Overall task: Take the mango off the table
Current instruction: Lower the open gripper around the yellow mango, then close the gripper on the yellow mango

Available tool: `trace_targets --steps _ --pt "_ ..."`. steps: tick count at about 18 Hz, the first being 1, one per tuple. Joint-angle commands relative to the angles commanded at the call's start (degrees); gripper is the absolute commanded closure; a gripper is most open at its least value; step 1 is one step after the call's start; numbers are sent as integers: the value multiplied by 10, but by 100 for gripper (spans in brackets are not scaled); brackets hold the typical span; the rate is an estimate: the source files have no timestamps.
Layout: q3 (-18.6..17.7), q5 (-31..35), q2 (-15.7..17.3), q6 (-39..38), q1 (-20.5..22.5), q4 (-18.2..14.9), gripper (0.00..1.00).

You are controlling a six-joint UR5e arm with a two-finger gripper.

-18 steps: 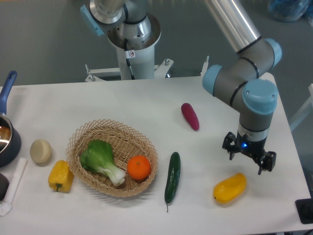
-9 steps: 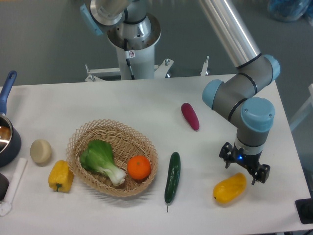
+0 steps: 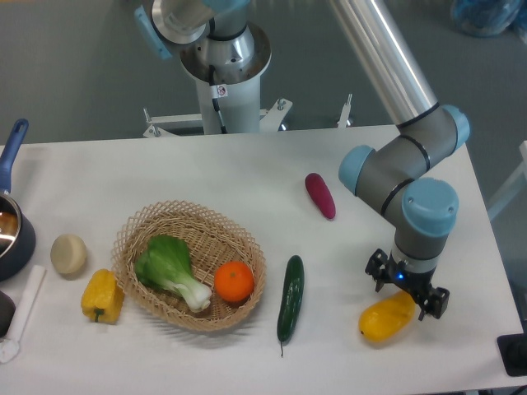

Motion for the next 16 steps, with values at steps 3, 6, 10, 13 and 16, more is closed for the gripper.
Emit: trace_targets --steps 3,6,10,13,16 --pt "0 0 -3 2 -4 0 0" --pt "2 0 -9 2 -5 0 0" --pt "4 2 -9 -1 -9 0 4" --pt "5 3 -5 -3 -11 0 23" --pt "4 3 -4 -5 -11 0 46"
